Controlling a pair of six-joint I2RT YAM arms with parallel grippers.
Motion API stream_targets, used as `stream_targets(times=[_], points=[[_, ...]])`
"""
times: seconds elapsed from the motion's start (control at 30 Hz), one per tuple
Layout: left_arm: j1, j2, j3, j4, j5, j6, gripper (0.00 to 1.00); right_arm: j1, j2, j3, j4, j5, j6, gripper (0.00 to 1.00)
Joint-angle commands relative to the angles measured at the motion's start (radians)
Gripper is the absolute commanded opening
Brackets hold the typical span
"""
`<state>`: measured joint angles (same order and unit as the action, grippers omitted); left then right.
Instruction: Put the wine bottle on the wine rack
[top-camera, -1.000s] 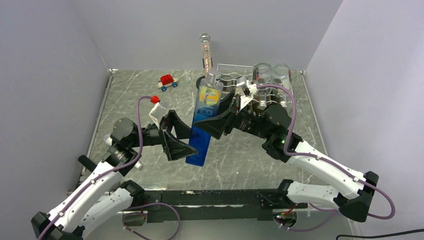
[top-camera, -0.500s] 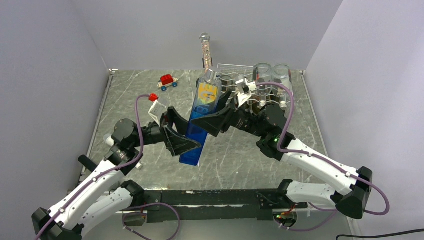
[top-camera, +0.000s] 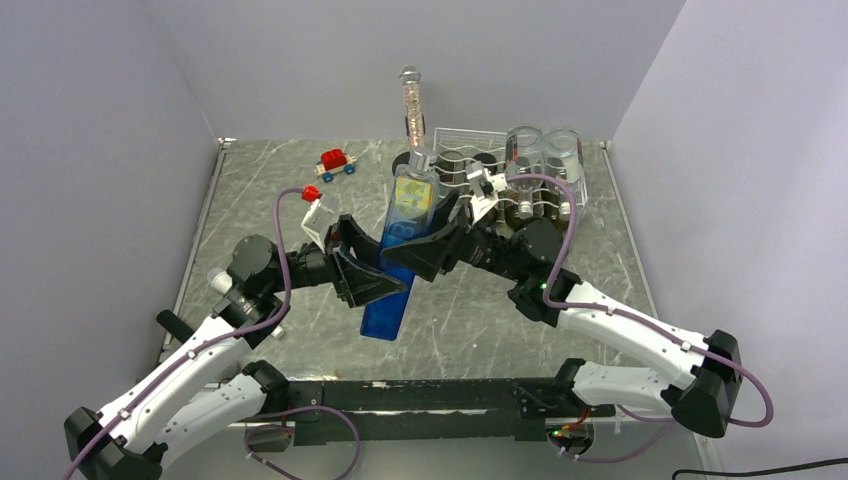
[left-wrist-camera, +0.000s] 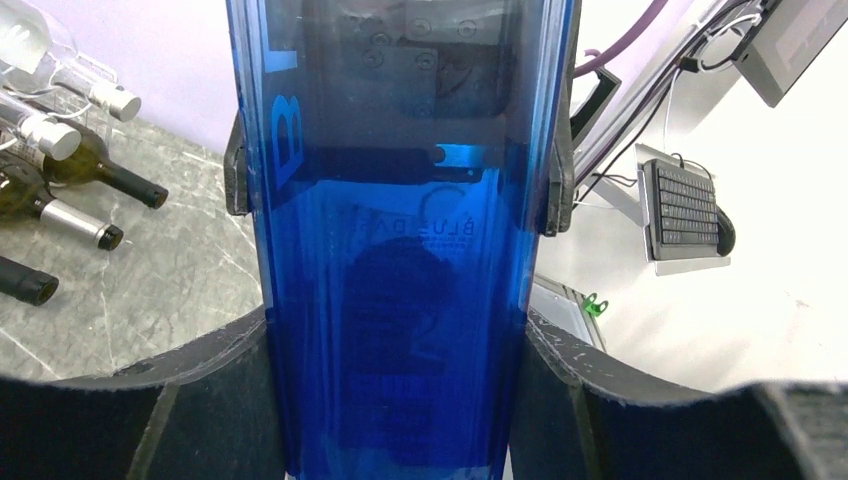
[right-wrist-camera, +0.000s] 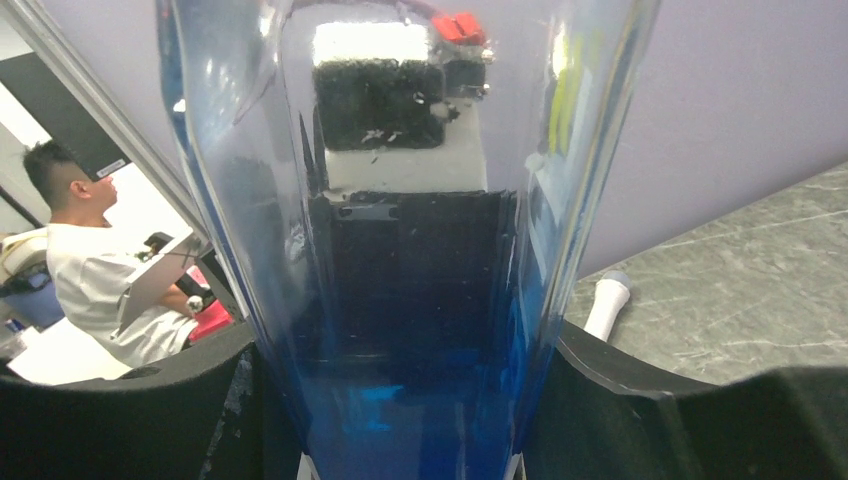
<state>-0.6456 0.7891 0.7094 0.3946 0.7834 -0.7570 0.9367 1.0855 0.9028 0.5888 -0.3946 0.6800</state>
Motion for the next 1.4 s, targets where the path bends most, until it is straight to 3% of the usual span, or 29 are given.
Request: stream_targets(times=[0.0, 0.03, 0.07, 0.2, 0.3, 0.67, 0.9, 1.03, 1.17, 1.37], points=[[-0.017, 0.004, 0.07, -0.145, -0.063, 0.107, 0.01, 0.007, -0.062, 0.027, 0.203, 0.062, 0.015, 0.0], [-0.016, 0.004, 0.099, -0.199, -0.081, 0.138, 0.01, 0.007, -0.067, 0.023, 0.193, 0.061, 0.012, 0.0], [-0.016, 0.005, 0.127, -0.26, -0.098, 0.176, 0.01, 0.007, -0.073, 0.018, 0.179, 0.063, 0.009, 0.07], [-0.016, 0.009, 0.263, -0.516, -0.168, 0.332, 0.01, 0.007, -0.116, 0.001, 0.079, 0.113, -0.015, 0.47], [-0.016, -0.004, 0.328, -0.607, -0.234, 0.389, 0.01, 0.007, -0.142, -0.016, 0.009, 0.186, -0.022, 0.64], [-0.017, -0.067, 0.4, -0.651, -0.303, 0.422, 0.01, 0.007, -0.171, -0.103, -0.08, 0.343, 0.077, 0.81], [-0.017, -0.077, 0.394, -0.68, -0.326, 0.449, 0.01, 0.007, -0.188, -0.135, -0.107, 0.355, 0.109, 0.99], [-0.016, -0.078, 0.399, -0.727, -0.353, 0.503, 0.01, 0.007, -0.23, -0.156, -0.179, 0.38, 0.095, 1.0], [-0.016, -0.059, 0.441, -0.846, -0.364, 0.619, 0.01, 0.007, -0.294, -0.119, -0.355, 0.389, 0.011, 1.0], [-0.016, -0.027, 0.481, -0.992, -0.357, 0.808, 0.01, 0.006, -0.34, 0.111, -0.806, 0.353, -0.267, 1.0]])
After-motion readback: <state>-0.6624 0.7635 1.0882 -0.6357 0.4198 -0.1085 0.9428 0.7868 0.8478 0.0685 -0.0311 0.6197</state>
